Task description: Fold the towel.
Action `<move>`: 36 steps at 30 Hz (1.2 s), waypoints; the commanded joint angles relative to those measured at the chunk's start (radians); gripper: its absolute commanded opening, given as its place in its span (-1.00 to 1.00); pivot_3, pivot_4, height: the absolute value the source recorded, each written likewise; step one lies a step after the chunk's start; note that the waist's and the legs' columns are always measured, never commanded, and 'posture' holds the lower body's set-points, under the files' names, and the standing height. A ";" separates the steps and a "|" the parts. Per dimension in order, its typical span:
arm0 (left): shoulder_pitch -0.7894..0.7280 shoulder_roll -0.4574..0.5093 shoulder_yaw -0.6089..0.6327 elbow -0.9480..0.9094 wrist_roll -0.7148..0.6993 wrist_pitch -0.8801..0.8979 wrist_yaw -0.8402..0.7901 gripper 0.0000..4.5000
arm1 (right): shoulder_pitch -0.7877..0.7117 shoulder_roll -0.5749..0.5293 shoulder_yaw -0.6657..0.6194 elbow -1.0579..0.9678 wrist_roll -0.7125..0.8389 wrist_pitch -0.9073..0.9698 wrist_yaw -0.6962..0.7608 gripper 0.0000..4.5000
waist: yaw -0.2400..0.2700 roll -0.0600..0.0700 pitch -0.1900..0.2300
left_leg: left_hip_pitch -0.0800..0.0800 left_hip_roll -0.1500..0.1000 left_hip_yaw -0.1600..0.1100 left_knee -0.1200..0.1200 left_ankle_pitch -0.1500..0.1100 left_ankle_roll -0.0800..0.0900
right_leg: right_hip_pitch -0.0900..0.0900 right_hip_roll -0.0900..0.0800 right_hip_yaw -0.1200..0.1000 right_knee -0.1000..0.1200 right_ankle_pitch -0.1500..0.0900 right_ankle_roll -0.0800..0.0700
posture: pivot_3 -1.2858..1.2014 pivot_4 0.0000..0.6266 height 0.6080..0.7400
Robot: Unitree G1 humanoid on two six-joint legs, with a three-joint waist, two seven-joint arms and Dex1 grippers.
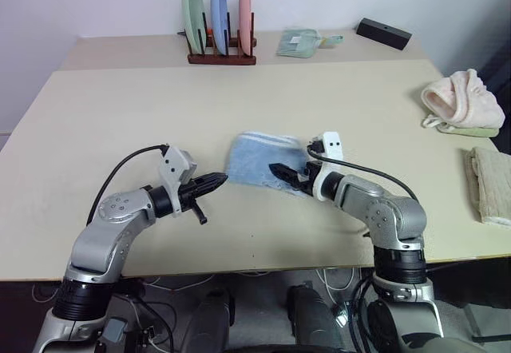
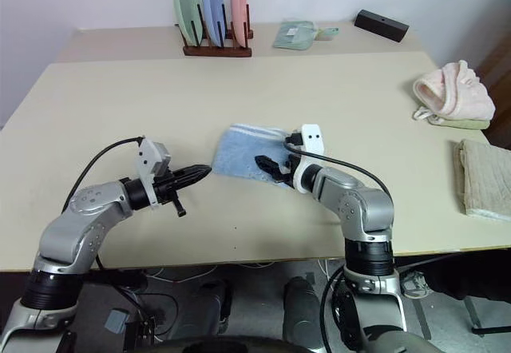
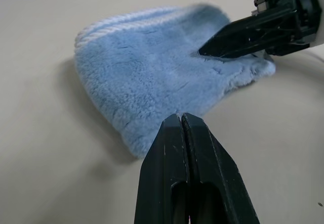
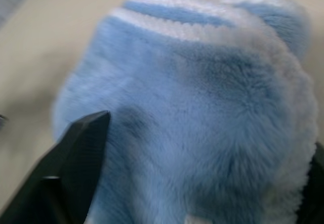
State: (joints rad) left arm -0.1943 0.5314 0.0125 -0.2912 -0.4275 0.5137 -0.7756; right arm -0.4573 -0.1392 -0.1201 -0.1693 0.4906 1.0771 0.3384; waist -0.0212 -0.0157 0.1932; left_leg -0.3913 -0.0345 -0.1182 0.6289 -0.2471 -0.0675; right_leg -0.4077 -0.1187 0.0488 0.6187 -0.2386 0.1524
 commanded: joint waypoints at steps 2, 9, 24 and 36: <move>0.019 -0.003 0.010 -0.060 -0.010 -0.009 0.019 -1.00 | -0.020 0.027 -0.033 -0.010 0.050 0.006 -0.013 -0.05 | 0.000 0.000 0.000 | 0.000 0.000 0.000 0.000 0.000 0.000 | 0.000 0.000 0.000 0.000 0.000 0.000 | 0.03 -0.52 1.00; 0.008 -0.022 0.013 -0.058 -0.026 -0.002 0.044 -1.00 | -0.017 0.033 -0.144 -0.063 0.131 0.029 -0.061 -0.99 | 0.001 0.000 0.000 | 0.000 0.000 0.000 0.000 0.000 0.000 | 0.000 0.000 0.000 0.000 0.000 0.000 | 0.03 -0.52 1.00; -0.179 -0.155 -0.116 0.100 0.025 -0.058 0.035 -1.00 | -0.111 -0.084 -0.914 0.085 0.394 -0.109 -0.645 -0.99 | -0.003 0.002 0.000 | 0.000 0.001 0.000 -0.002 -0.001 0.001 | 0.000 0.001 0.000 0.000 0.000 0.000 | 0.03 -0.52 1.00; -0.200 -0.185 -0.131 0.121 0.040 -0.076 0.040 -1.00 | -0.063 -0.106 -0.902 0.124 0.466 -0.170 -0.738 -0.56 | -0.022 0.005 -0.001 | 0.000 0.001 0.001 0.000 0.000 0.002 | 0.000 0.001 0.001 0.000 0.000 0.000 | 0.03 -0.52 1.00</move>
State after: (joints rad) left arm -0.3980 0.3503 -0.1280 -0.1399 -0.3880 0.4605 -0.7402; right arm -0.5197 -0.2175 -1.0250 0.0021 0.9207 0.9352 -0.4117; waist -0.0430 -0.0103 0.1926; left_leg -0.3916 -0.0339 -0.1170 0.6285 -0.2476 -0.0659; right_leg -0.4076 -0.1181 0.0495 0.6188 -0.2387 0.1524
